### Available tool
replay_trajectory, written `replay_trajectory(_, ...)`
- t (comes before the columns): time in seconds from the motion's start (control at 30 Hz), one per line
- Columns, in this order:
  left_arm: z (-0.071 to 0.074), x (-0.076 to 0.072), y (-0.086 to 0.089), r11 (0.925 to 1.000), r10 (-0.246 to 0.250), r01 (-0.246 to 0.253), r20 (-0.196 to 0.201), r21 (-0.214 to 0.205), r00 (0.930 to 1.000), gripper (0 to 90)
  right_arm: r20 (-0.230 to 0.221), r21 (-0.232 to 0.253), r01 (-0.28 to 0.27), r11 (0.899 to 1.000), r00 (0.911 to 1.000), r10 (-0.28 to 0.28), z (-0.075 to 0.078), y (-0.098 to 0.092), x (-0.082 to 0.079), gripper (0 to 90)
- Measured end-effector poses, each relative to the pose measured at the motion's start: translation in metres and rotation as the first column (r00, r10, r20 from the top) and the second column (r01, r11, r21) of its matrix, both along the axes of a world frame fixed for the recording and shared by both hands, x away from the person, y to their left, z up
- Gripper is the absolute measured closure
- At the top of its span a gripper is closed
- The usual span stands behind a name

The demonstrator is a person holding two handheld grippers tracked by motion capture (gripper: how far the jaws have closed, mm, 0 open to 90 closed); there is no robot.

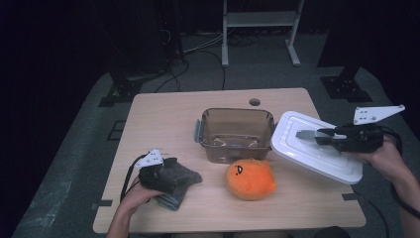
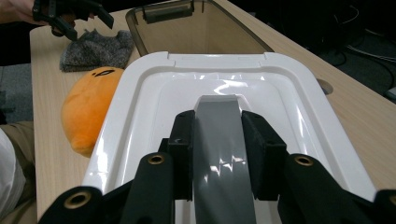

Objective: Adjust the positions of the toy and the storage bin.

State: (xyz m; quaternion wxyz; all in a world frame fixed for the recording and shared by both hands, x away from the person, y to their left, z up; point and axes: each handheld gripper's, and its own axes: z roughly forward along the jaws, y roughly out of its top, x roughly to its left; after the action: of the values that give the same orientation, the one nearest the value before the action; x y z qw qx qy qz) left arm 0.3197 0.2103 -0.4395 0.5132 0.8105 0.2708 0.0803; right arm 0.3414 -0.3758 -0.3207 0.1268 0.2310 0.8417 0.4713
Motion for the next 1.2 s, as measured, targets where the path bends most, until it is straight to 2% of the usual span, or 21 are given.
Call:
replay_trajectory(0.5,-0.001,0.000,0.000,1.0000,-0.001,0.001,0.002,-0.003,1.0000,5.9,-0.025,0.019,0.052,0.998,0.9983,-0.052,-0.023,-0.027,-0.016,65.6)
replay_trajectory(1.2,0.000,0.000,0.001,1.0000,0.000,0.000,0.002,-0.007,1.0000,5.9,-0.084,0.013,0.077,0.997,0.9935,-0.076,-0.065,-0.034,-0.022,65.6)
